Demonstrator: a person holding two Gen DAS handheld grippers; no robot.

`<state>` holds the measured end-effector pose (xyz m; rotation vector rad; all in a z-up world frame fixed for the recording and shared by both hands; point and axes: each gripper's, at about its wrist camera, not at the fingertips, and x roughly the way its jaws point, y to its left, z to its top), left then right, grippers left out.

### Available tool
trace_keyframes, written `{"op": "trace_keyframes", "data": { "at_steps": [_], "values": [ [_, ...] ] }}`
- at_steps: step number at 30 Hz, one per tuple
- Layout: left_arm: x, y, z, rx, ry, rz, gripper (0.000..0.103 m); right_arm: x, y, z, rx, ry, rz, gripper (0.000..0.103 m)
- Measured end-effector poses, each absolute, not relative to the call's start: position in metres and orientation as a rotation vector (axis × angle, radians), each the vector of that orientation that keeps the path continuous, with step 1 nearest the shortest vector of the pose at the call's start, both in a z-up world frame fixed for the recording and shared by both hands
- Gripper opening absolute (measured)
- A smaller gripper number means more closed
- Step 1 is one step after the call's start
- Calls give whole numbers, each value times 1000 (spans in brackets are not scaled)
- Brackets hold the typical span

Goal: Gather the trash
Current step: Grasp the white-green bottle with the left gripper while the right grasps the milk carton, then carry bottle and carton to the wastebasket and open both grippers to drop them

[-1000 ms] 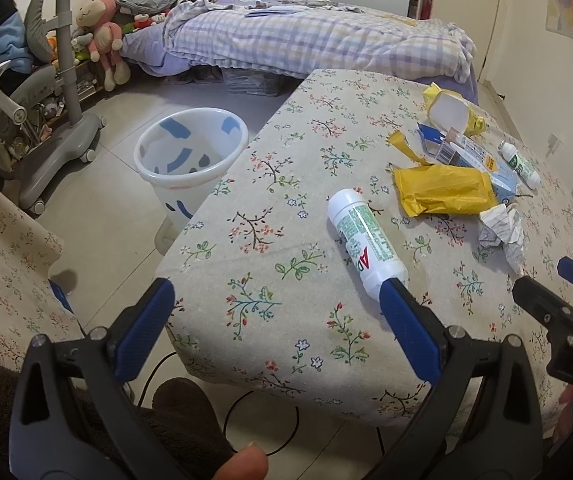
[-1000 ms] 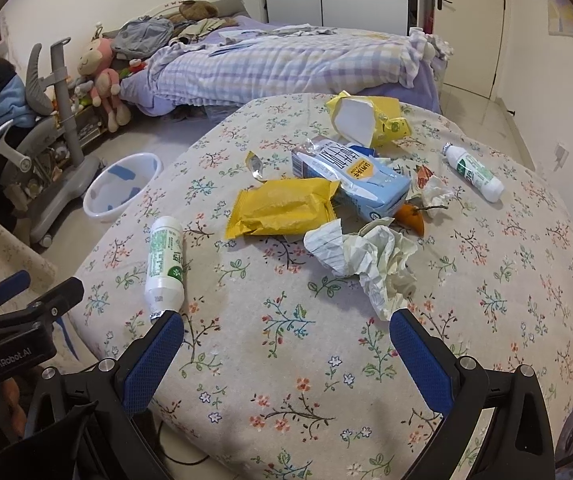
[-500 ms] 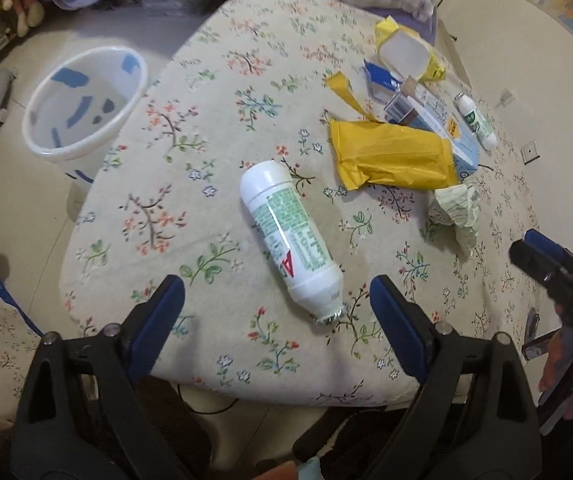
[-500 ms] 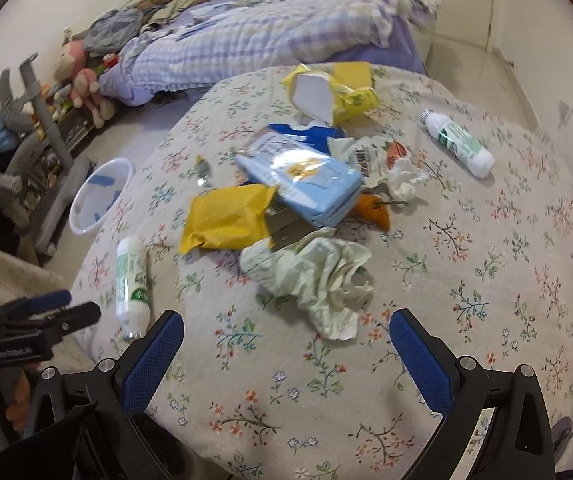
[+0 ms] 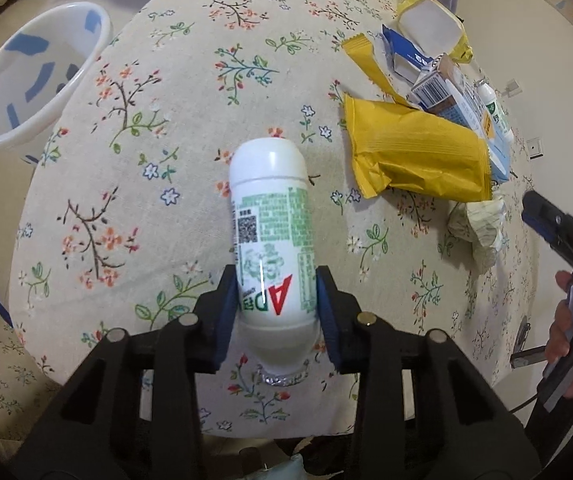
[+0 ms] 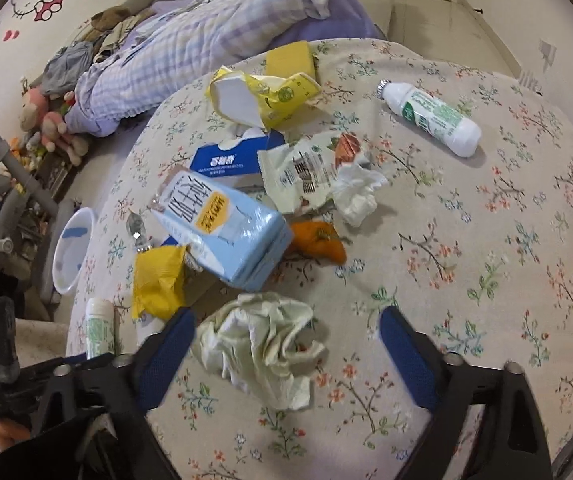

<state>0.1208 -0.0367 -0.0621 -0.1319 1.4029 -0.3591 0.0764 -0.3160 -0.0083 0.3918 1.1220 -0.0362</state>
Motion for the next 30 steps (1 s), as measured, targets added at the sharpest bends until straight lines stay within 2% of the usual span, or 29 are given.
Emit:
{"op": "trace_keyframes", "data": {
  "at_steps": [12,23,28,30],
  "values": [
    [139,-15,-32,-183,1278,-346,39,119,-294,-4,195,1085,32,85],
    [146,-1,-31,-186,1270,-319,39,141,-266,-18,113,1122,99,85],
    [143,0,-29,-190,1267,-318,39,139,-256,-27,68,1155,105,64],
    [143,1,-29,-194,1265,-316,39,138,-253,-28,50,1158,105,61]
  ]
}}
